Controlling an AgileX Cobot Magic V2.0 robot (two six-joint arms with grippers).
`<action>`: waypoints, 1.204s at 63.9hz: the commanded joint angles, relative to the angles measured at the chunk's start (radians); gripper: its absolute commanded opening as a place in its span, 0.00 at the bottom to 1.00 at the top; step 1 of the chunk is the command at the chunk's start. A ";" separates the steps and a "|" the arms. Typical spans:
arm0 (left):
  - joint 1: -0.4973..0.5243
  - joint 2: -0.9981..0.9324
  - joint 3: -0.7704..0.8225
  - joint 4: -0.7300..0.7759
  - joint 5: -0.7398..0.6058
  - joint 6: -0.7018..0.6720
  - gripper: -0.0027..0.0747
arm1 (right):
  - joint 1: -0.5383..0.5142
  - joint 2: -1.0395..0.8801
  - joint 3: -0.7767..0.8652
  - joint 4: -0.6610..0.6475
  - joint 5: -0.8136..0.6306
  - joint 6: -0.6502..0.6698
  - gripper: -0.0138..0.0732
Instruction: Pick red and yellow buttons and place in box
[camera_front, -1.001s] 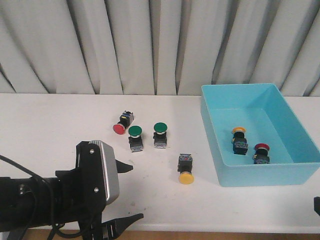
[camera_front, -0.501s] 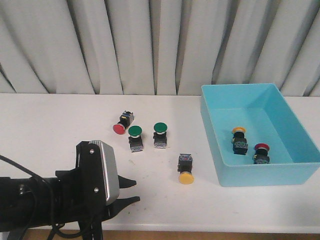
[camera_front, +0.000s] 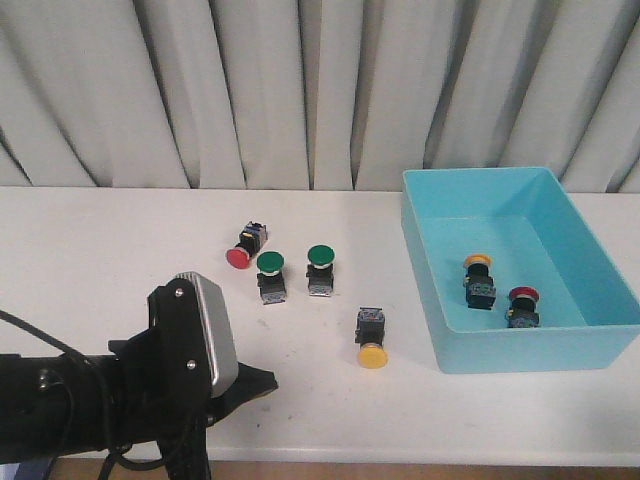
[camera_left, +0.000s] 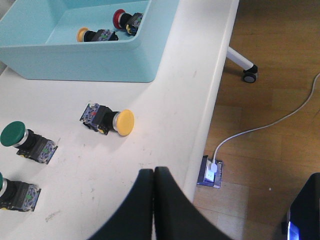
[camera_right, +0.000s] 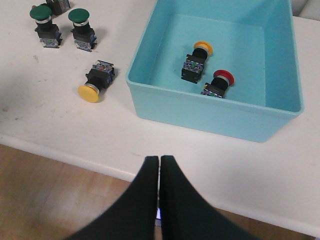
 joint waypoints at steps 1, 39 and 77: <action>-0.004 -0.027 -0.026 -0.034 -0.013 -0.012 0.03 | -0.002 0.007 -0.023 -0.004 -0.057 -0.012 0.15; -0.004 -0.034 -0.026 -0.023 -0.015 -0.010 0.03 | -0.002 0.007 -0.023 -0.004 -0.057 -0.012 0.15; 0.024 -0.322 -0.008 0.282 -0.194 -0.184 0.03 | -0.002 0.007 -0.023 -0.004 -0.057 -0.012 0.15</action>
